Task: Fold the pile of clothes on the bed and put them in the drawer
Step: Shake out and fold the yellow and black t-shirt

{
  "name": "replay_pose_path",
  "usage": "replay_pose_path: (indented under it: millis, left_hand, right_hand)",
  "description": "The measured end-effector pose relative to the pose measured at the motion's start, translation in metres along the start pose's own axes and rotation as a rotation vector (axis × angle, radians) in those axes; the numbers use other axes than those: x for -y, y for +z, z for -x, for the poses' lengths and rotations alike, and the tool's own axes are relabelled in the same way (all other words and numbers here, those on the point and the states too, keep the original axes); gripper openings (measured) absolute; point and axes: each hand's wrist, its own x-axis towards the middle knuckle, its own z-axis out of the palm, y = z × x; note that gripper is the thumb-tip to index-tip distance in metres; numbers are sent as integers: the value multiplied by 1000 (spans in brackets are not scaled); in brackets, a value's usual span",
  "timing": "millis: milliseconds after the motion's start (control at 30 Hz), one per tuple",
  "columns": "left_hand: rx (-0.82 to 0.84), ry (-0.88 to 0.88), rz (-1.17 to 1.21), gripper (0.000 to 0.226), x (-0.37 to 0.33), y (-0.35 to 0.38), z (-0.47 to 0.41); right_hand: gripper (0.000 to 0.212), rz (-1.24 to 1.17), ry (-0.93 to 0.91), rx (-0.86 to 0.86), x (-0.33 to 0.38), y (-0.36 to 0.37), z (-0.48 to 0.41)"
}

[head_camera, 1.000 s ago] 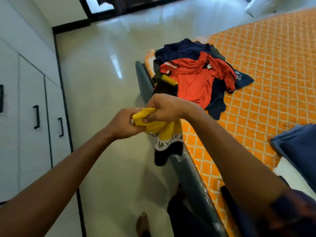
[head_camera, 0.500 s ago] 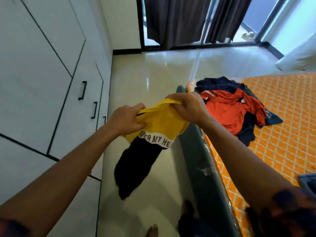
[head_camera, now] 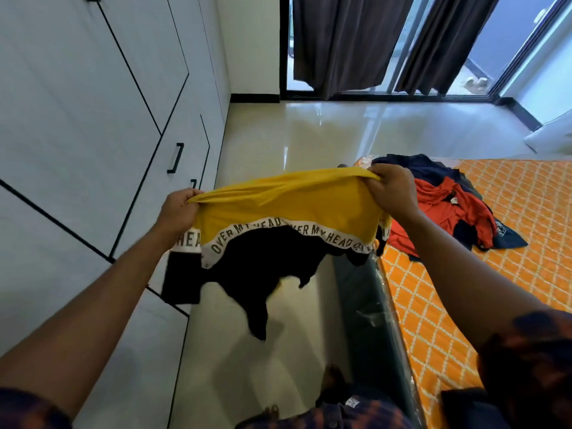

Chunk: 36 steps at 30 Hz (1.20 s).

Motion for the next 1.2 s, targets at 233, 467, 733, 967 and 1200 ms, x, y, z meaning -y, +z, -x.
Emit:
replay_pose_path:
  millis: [233,467,733,967,1200]
  left_hand:
    - [-103,233,-261,29,-35,27,-4]
    - [-282,281,-596,34,-61,32,-8]
    - [-61,205,-774,50,-75,17,11]
    - [-235,106,-747,40,-76,-2,21]
    - [-426,-331,76,36,-37,20,22]
  right_hand:
    - [31,-245,200,-93,-63,5,4]
    - [28,84,-39,27,-103,-10,-1]
    - [26,49,154,7,-132,5,17]
    - [27,-97,618,-192,-111,32,39]
    - [20,-456,796,-447,-48,59,39]
